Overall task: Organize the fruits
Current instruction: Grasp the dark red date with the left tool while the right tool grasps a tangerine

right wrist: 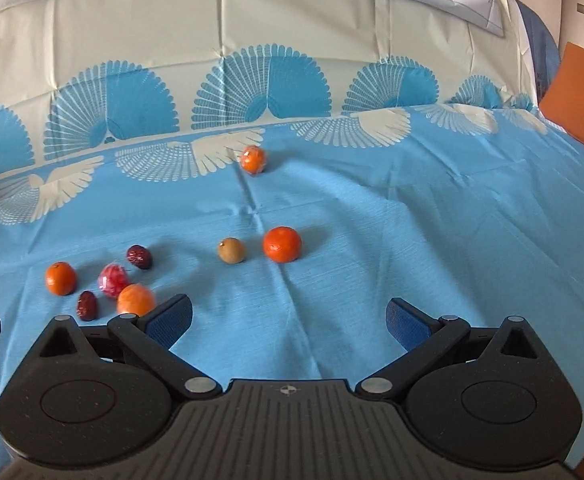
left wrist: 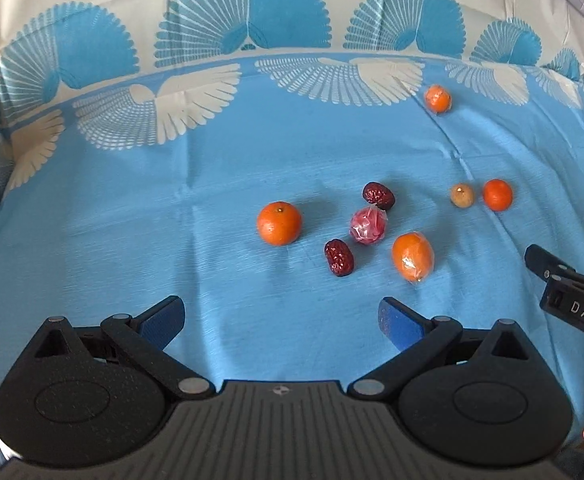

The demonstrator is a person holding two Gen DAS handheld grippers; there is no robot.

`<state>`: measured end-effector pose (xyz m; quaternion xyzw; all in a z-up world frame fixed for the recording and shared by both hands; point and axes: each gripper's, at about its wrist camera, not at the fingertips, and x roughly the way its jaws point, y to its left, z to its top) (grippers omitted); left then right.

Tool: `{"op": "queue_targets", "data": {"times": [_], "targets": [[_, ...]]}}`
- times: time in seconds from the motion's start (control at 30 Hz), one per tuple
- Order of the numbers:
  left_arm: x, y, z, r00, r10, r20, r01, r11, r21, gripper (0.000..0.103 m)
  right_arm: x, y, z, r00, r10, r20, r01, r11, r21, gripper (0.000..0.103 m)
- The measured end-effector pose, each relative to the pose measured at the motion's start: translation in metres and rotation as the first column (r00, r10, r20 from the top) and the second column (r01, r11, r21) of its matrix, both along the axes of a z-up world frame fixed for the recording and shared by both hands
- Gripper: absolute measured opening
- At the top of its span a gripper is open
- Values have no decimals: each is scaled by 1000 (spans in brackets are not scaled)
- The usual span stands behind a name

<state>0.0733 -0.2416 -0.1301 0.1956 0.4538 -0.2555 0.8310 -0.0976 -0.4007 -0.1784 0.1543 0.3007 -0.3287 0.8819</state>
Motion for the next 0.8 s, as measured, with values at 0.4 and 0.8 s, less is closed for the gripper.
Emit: {"op": "queue_targets", "data": {"times": [0.4, 0.8], "targets": [[49, -48, -69, 996, -41, -76, 44, 998, 39, 103, 78, -64, -64, 997, 60, -53, -62, 998, -23, 102], [25, -37, -42, 991, -125, -52, 120, 990, -80, 22, 70, -55, -51, 995, 90, -38, -93, 993, -74, 35]]}}
